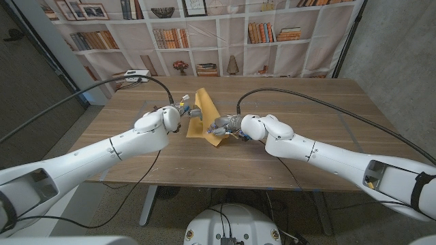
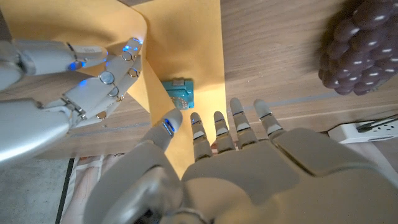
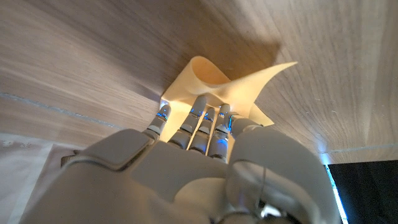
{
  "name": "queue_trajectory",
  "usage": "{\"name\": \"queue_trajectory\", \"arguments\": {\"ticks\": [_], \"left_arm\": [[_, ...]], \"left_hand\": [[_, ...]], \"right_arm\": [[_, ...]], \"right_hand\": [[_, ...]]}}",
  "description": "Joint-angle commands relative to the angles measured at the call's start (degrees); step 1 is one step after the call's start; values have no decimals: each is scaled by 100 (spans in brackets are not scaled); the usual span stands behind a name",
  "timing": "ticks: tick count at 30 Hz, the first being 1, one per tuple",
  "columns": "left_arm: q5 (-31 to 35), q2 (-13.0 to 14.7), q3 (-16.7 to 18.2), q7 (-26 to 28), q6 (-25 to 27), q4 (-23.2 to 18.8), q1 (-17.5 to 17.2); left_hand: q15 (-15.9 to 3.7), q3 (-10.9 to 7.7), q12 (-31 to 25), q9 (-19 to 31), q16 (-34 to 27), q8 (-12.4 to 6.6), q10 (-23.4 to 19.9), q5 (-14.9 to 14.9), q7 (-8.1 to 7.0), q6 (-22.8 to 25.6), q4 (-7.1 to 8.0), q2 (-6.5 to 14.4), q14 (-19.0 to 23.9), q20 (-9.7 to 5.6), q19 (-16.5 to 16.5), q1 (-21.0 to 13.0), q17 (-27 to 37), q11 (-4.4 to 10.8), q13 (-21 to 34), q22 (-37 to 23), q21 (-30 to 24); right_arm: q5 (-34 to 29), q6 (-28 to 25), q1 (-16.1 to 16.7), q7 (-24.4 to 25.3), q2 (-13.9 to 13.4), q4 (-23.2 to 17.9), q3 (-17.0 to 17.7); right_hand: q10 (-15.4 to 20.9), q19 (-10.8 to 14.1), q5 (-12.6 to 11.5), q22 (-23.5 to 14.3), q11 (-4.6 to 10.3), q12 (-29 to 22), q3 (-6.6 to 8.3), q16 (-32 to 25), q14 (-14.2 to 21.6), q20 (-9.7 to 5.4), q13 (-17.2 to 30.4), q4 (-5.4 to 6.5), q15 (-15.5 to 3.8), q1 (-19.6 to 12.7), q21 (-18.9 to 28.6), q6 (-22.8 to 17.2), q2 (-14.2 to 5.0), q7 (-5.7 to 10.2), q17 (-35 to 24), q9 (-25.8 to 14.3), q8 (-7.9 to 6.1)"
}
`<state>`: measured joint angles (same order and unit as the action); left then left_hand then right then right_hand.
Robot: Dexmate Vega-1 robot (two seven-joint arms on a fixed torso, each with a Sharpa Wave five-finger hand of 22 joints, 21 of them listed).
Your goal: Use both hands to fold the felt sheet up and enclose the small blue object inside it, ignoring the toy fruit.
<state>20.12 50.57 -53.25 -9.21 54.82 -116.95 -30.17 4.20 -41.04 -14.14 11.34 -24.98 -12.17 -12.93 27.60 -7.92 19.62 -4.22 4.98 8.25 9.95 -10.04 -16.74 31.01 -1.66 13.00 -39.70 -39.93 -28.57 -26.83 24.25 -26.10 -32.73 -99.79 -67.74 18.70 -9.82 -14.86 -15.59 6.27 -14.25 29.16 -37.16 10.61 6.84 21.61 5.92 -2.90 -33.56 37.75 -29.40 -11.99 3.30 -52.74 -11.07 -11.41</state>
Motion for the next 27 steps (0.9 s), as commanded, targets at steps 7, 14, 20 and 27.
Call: {"name": "queue_trajectory", "arguments": {"ticks": [7, 14, 20, 27], "left_arm": [[3218, 31, -981, -1594, 2516, -937, 342], [5479, -504, -1451, -3084, 2350, 282, 351], [4253, -1015, -214, -908, 1873, 623, -614], [2062, -1183, 821, 172, 362, 1199, -972]], "left_hand": [[-651, 253, -1102, 536, -994, -1120, -2704, -852, 961, 2321, -601, 257, 2524, -165, 1678, -455, -177, 296, 649, 583, -880], [-631, 510, -109, 322, -883, 48, -511, -1232, 127, -332, -615, 91, 739, -74, 763, -1885, 111, 542, 905, 878, -803], [-464, 746, 174, 195, -637, 142, 92, -1401, 255, -809, 14, 437, 474, -212, 716, -1189, 44, 701, 828, 935, -962], [-245, 630, 303, -16, 206, 172, 804, -1503, 320, -1240, 365, 519, -585, -41, -119, -663, -256, 549, 454, 943, -960]], "right_arm": [[-1145, -646, 92, -91, 222, 348, -238], [-1078, -571, 131, -101, 192, 338, -168], [-1003, -498, 206, -30, 119, 271, -74], [-902, -328, 280, 45, 21, 172, 46]], "right_hand": [[374, -160, 63, -24, -188, -138, -59, -266, 198, -49, 27, 199, 16, 334, 136, -623, 46, -417, -74, -33, -112], [451, -120, 87, -24, -211, -163, -58, -352, 243, -40, 29, 172, -17, 372, 176, -727, 52, -445, -93, -31, -119], [504, -147, 107, -19, -235, -179, -58, -409, 262, -15, 30, 135, -18, 387, 181, -792, 73, -475, -105, -29, -119], [648, -129, 150, -3, -253, -228, -59, -533, 349, 24, 29, 36, -30, 393, 211, -924, 112, -498, -117, -26, -121]]}}
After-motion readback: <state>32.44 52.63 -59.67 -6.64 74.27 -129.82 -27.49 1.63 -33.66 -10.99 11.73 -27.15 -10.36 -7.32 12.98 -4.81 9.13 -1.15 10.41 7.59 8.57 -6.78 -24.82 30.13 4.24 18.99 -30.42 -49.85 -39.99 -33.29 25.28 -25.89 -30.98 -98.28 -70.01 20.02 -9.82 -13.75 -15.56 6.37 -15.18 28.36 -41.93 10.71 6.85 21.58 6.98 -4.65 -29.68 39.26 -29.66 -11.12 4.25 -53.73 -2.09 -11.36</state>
